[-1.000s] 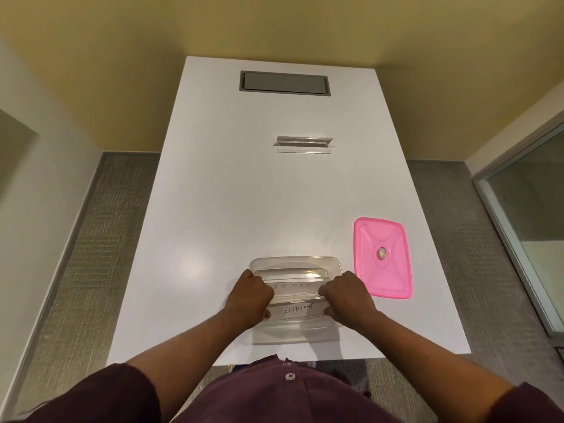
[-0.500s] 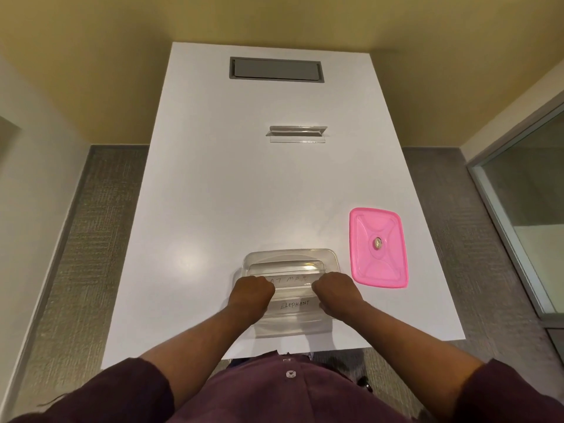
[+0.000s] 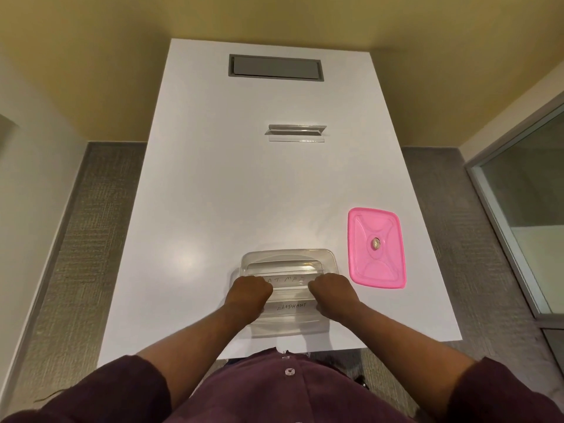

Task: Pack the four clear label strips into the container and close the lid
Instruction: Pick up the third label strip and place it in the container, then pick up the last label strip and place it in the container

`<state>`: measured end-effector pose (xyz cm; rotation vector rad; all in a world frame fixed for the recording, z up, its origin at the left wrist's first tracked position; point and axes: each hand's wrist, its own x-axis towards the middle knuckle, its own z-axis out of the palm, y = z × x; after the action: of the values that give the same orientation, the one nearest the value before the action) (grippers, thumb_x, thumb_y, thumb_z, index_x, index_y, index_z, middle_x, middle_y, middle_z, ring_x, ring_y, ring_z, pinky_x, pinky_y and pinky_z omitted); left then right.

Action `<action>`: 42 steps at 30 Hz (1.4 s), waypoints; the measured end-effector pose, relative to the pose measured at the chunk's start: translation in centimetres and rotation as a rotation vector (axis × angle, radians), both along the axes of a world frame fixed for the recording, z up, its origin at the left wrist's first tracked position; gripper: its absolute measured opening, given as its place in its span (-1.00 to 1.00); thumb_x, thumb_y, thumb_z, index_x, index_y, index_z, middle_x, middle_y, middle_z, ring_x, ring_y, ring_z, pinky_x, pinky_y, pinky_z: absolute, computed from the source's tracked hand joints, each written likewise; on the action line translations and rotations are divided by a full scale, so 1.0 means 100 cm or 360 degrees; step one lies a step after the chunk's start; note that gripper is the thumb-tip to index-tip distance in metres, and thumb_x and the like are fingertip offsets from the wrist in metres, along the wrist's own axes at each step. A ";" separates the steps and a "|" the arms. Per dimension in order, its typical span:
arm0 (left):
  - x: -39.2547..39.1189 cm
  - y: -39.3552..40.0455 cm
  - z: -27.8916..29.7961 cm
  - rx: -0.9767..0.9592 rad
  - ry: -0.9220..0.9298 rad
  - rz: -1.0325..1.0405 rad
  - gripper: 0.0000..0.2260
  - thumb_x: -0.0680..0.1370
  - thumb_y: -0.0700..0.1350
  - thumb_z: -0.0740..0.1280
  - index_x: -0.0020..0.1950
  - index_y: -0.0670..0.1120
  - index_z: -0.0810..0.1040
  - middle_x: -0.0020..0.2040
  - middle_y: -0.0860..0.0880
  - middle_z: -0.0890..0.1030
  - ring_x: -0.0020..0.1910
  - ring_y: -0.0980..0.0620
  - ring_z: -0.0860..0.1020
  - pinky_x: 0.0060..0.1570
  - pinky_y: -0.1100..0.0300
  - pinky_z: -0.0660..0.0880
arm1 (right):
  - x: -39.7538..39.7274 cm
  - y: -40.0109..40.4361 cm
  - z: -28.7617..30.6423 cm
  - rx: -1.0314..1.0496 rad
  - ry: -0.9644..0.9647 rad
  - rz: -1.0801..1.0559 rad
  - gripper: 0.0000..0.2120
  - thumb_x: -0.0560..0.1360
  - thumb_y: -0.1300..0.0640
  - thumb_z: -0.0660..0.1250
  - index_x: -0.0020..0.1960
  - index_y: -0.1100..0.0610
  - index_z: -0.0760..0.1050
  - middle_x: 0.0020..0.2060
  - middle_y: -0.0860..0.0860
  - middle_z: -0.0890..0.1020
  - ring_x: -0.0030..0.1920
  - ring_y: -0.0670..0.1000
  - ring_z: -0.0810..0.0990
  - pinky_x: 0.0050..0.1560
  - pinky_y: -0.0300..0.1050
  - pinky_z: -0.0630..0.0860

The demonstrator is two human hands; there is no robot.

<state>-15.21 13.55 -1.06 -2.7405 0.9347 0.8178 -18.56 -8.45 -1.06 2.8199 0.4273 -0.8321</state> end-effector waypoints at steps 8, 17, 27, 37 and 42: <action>0.018 0.014 -0.004 -0.0914 0.0270 0.0321 -0.73 0.46 0.08 0.47 0.06 -0.03 0.61 -0.01 0.05 0.64 -0.05 0.11 0.58 -0.02 0.20 0.47 | 0.020 -0.010 0.015 0.0614 0.0042 -0.0483 -0.50 0.35 -0.09 0.58 0.25 0.01 0.61 0.16 -0.06 0.67 0.17 0.00 0.61 0.16 -0.05 0.54; 0.101 0.007 0.020 -0.1487 0.0147 0.1456 -0.88 0.47 -0.07 0.47 -0.26 -0.04 0.66 -0.33 0.04 0.69 -0.32 0.10 0.67 -0.16 0.11 0.63 | 0.089 -0.041 0.053 0.1197 -0.0311 -0.0950 -0.96 0.50 0.03 0.45 -0.12 -0.04 0.68 -0.19 -0.16 0.74 -0.14 -0.18 0.67 -0.04 -0.08 0.61; 0.227 -0.013 0.024 -0.1383 0.0237 0.1569 -0.94 0.48 -0.12 0.41 -0.18 -0.06 0.66 -0.19 0.04 0.69 -0.10 0.01 0.66 0.05 0.09 0.58 | 0.210 -0.074 0.046 0.1114 -0.0244 -0.1246 -0.85 0.54 0.09 0.40 0.07 0.07 0.67 0.04 -0.07 0.71 0.07 -0.04 0.65 0.14 -0.06 0.54; 0.381 -0.045 -0.004 -0.1503 0.0381 0.1946 -0.89 0.45 0.00 0.42 -0.20 -0.02 0.63 -0.02 -0.10 0.71 0.07 -0.14 0.66 0.16 -0.06 0.59 | 0.364 -0.101 0.010 0.1172 -0.0167 -0.1554 -0.51 0.53 -0.03 0.40 0.39 0.15 0.47 0.18 0.01 0.63 0.18 0.09 0.62 0.29 0.08 0.51; 0.438 -0.049 -0.039 -0.1509 0.0423 0.2100 -0.70 0.34 0.14 0.37 -0.15 -0.06 0.64 -0.05 -0.19 0.70 0.00 -0.24 0.65 0.09 -0.09 0.61 | 0.419 -0.117 -0.020 0.1383 -0.0180 -0.1916 -0.38 0.49 -0.30 0.30 0.37 0.10 0.48 0.23 0.02 0.59 0.21 0.11 0.57 0.28 0.07 0.52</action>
<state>28.62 8.68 -5.00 -4.0225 -1.0154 1.0108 23.31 -20.19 -3.02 3.7801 -1.4105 -0.6737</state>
